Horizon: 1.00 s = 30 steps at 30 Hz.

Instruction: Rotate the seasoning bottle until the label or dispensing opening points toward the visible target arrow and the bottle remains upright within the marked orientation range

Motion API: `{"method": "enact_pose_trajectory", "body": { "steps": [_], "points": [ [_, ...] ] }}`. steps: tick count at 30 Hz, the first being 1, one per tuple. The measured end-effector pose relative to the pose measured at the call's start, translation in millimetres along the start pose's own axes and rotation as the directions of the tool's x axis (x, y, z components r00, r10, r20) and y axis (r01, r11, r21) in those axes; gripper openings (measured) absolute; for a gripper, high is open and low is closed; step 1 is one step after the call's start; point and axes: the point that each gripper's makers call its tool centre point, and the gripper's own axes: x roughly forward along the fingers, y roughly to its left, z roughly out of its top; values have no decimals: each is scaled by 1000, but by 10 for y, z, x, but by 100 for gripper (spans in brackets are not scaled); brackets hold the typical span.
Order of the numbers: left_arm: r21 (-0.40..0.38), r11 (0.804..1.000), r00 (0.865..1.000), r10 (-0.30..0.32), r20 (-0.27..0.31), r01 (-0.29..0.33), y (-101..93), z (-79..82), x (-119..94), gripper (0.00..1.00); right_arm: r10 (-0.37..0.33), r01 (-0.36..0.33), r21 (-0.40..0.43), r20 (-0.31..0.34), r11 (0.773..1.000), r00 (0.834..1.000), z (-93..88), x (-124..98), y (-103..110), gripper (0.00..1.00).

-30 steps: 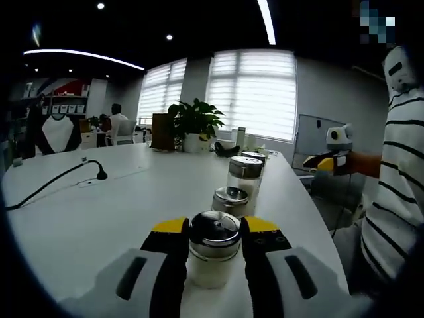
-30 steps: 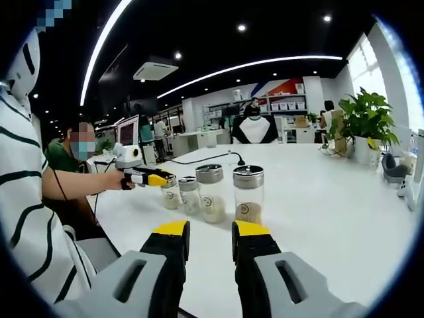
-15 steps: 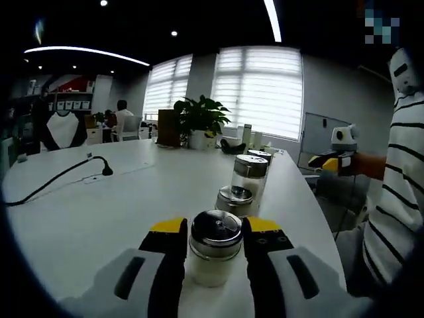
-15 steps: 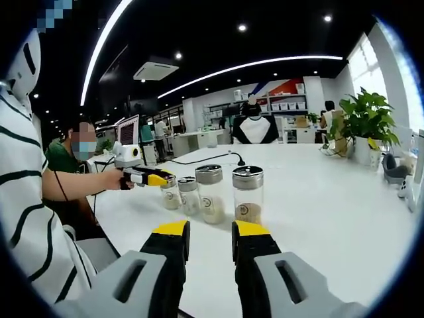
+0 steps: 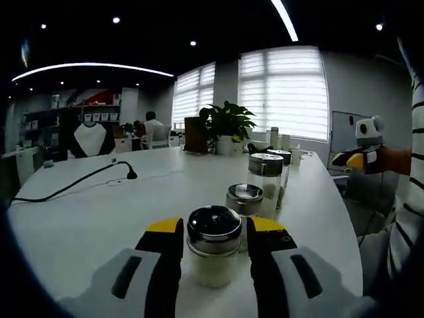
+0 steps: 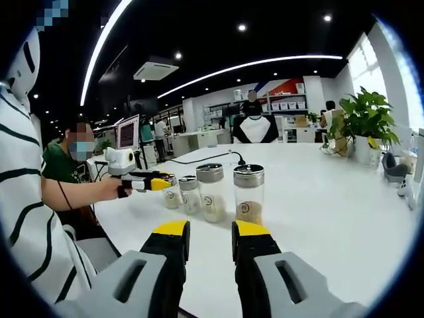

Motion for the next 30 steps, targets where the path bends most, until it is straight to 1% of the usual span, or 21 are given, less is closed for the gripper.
{"method": "enact_pose_trajectory", "body": {
  "steps": [1, 2, 5, 6, 7, 8, 10, 13, 16, 17, 18, 20, 22, 30],
  "points": [
    [-40, 999, 999, 15, 46, -13, 14, 83, -11, 40, -2, 2, 2, 1, 1000, 1000, -1, -3, -2, 23],
    [-51, 999, 998, 14, 61, -11, 10, 110, -16, 40, -5, 5, 4, 2, 1000, 1000, -4, -8, -11, 23],
    [-56, 998, 998, 33, 58, -30, 37, 93, -21, 40, -9, 9, 8, 2, 1000, 1000, -14, -10, -15, 23],
    [-70, 996, 997, 58, 55, -54, 70, 81, -23, 40, -9, 9, 9, 0, 1000, 1000, -18, -6, -13, 23],
    [-71, 995, 996, 71, 59, -66, 81, 80, -26, 41, -8, 8, 8, 0, 1000, 1000, -18, -4, -11, 23],
    [-81, 994, 994, 84, 76, -77, 79, 102, -34, 41, -8, 8, 7, -1, 1000, 1000, -15, 1, -8, 23],
    [-99, 991, 992, 96, 83, -87, 59, 115, -43, 41, -7, 7, 6, 1, 1000, 1000, -7, 5, -7, 23],
    [-69, 991, 991, 118, 63, -114, 28, 73, -46, 41, -6, 6, 3, 0, 1000, 1000, -1, 6, -10, 23],
    [-59, 992, 992, 116, 57, -112, -32, 40, -32, 40, -9, 9, 5, -1, 1000, 1000, -6, 3, -23, 23],
    [-30, 992, 991, 126, 44, -125, -30, 19, -24, 40, -9, 9, 5, -2, 1000, 1000, -8, 2, -24, 23],
    [-25, 991, 991, 129, 43, -128, -29, 16, -17, 39, -9, 9, 4, -2, 1000, 1000, -7, 1, -22, 23],
    [-36, 991, 990, 133, 37, -131, -17, 5, -4, 39, -5, 5, 2, 10, 1000, 1000, 12, -3, -7, 23],
    [-37, 991, 991, 130, 36, -129, -12, 1, -3, 34, -7, 7, 3, 9, 1000, 1000, 14, -11, -11, 23],
    [-40, 994, 994, 105, 26, -104, -11, -6, 2, 34, -8, 8, 5, 5, 1000, 1000, 3, -17, -23, 23]
  ]
}}
